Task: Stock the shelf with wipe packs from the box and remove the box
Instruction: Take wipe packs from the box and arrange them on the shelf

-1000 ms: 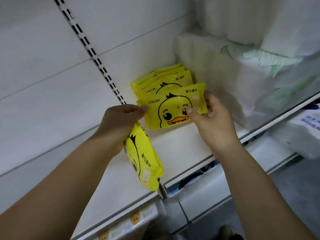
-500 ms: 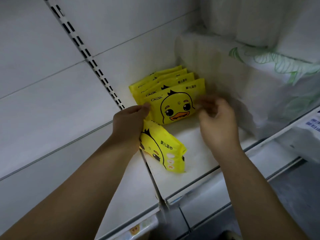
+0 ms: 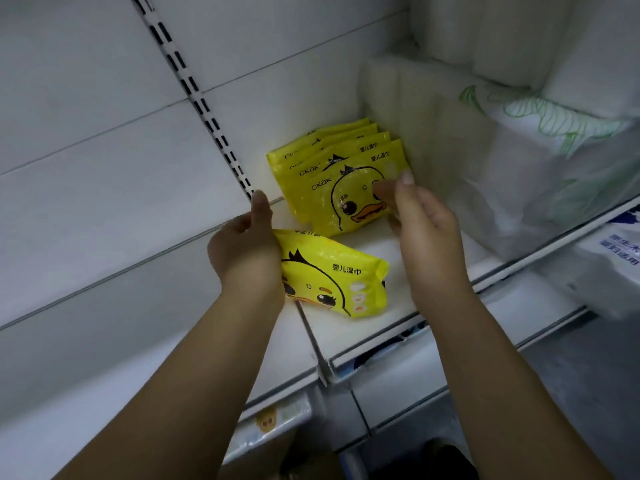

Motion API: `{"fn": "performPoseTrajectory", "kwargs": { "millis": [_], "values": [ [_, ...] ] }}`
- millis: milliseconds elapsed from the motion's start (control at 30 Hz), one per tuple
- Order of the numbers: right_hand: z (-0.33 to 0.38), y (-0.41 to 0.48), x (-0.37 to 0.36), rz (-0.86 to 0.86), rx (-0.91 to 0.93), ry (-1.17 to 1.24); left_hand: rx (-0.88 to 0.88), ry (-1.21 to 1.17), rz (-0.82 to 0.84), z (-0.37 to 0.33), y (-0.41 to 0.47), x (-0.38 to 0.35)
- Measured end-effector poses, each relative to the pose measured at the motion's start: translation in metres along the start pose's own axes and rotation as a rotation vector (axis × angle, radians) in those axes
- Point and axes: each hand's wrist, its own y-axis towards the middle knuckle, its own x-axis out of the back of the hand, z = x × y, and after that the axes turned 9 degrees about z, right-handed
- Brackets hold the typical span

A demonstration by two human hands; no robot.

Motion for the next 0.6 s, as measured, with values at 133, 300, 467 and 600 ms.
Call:
{"fn": "performPoseTrajectory", "kwargs": {
  "millis": [133, 300, 467, 600],
  "values": [
    [0.015, -0.048, -0.009, 0.241, 0.018, 0.049, 0.136, -0.196, -0.146, 0.007, -0.028, 0.025],
    [0.017, -0.116, -0.017, 0.447, 0.009, -0.141, 0.288, -0.265, -0.182, 0.008, -0.072, 0.066],
    [0.017, -0.150, -0.020, 0.277, -0.171, -0.072, 0.416, -0.439, 0.170, 0.021, -0.124, 0.110],
    [0.023, -0.169, -0.020, 0.340, -0.333, 0.009, 0.323, -0.272, 0.267, 0.035, -0.160, 0.149]
  ]
}}
